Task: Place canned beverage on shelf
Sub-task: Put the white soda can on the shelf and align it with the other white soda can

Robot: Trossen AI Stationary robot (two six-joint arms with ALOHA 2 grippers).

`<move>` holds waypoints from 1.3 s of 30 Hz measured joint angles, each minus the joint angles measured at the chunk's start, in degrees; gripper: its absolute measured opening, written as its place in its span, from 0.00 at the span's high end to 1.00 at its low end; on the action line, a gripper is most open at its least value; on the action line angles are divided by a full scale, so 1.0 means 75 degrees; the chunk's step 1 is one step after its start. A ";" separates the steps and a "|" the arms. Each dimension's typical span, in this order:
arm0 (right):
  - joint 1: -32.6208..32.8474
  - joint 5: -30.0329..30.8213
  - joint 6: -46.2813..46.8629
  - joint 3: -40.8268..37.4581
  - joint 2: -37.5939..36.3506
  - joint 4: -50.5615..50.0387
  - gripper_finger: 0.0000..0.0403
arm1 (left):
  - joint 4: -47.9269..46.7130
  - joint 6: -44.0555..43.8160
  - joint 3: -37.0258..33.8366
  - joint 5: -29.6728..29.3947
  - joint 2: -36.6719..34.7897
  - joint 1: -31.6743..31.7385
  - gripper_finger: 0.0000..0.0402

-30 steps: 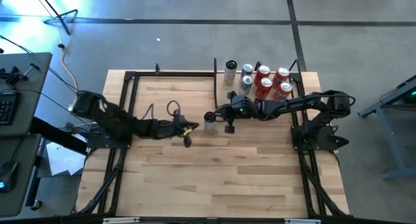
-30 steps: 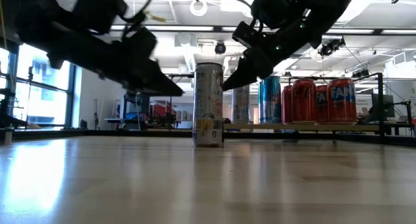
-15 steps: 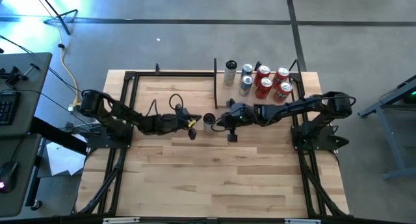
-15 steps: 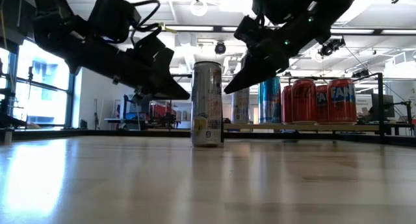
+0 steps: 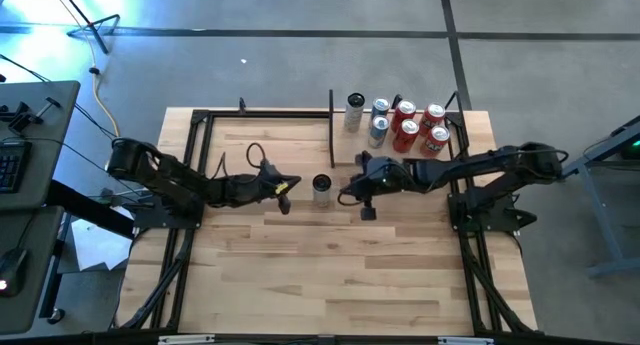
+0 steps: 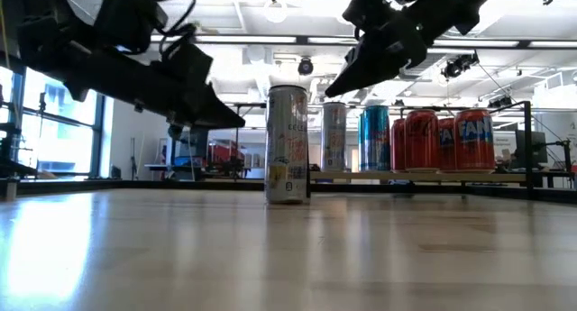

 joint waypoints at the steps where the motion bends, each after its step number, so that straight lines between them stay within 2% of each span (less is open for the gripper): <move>1: -0.0086 -0.0017 -0.0026 -0.0002 0.0002 0.0035 0.99 | 0.0029 0.0026 -0.0025 0.0096 -0.0058 -0.0046 1.00; 7: -0.0581 0.0713 0.0135 -0.0003 0.0316 0.0659 0.99 | 0.0098 0.0323 0.0294 0.1557 0.0188 -0.0146 1.00; 11: -0.0686 0.0712 0.0149 -0.0006 0.0863 0.1228 0.99 | -0.0050 0.0374 0.0737 0.2161 0.0565 -0.0138 1.00; 14: -0.0685 0.0705 0.0170 -0.0006 0.1236 0.1490 0.99 | -0.0253 0.0363 0.0958 0.2069 0.0840 -0.0124 1.00; 20: -0.0571 0.0780 0.0401 -0.0012 0.1505 0.1484 0.99 | -0.0303 0.0170 0.0973 0.1100 0.0955 0.0006 1.00; 27: -0.0137 0.0887 0.0542 -0.0009 0.1386 0.0879 0.99 | -0.0494 0.0170 0.0985 0.1024 0.0952 0.0098 1.00; 31: 0.0199 0.1660 0.0432 -0.0064 0.0980 0.0212 1.00 | -0.0685 0.0162 0.0841 0.0905 0.0900 0.0087 1.00; 34: 0.0237 0.1520 0.0362 -0.0816 0.0523 0.1607 1.00 | -0.0467 0.0038 0.0577 0.0888 0.0770 0.0090 1.00; 39: 0.0094 0.1244 0.0955 -0.2977 0.0179 0.6175 1.00 | -0.0227 -0.0031 0.0350 0.0704 0.0503 0.0087 1.00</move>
